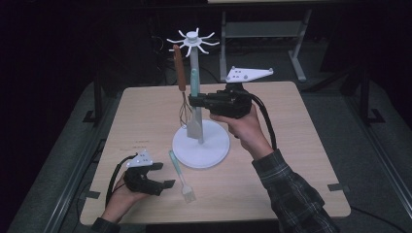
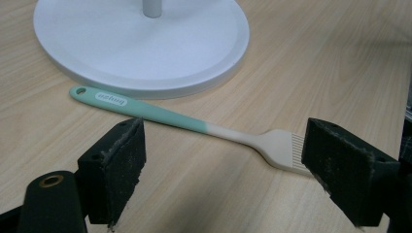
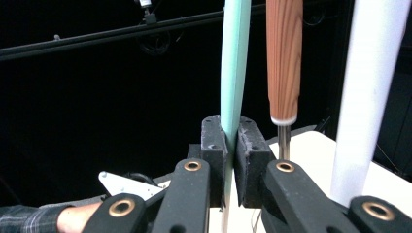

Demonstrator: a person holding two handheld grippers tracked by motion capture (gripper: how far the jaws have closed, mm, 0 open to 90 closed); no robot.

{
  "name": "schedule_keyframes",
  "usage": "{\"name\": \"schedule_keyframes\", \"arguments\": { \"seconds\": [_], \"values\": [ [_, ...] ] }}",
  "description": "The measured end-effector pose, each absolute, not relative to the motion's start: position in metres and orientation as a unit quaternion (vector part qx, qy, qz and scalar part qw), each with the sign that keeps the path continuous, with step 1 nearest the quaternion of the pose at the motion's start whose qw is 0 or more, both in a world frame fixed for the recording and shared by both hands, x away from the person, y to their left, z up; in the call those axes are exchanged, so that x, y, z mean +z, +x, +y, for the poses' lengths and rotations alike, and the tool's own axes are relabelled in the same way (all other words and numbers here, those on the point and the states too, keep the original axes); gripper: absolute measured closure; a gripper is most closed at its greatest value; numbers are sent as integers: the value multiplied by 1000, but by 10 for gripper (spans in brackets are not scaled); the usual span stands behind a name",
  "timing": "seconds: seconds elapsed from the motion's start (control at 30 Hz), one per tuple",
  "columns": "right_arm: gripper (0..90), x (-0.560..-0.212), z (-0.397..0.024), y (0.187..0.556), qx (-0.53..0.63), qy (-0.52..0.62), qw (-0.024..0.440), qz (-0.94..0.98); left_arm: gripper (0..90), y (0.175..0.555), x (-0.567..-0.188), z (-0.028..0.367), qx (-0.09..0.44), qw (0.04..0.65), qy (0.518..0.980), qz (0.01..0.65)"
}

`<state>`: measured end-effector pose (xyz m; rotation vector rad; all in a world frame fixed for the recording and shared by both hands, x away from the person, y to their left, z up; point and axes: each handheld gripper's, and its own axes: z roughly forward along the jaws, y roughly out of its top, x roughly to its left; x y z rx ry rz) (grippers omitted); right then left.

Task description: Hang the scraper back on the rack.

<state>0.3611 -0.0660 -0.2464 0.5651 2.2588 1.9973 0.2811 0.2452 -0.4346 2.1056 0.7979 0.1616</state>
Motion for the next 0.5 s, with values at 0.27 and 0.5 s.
{"name": "schedule_keyframes", "arguments": {
  "seconds": [0.27,0.5],
  "values": [
    [845,-233,-58,365,656,173,37,734,157,281,-436,243,60,425,846,316],
    [844,-223,-54,367,660,169,43,731,158,280,-436,241,56,430,844,316]
  ]
}}
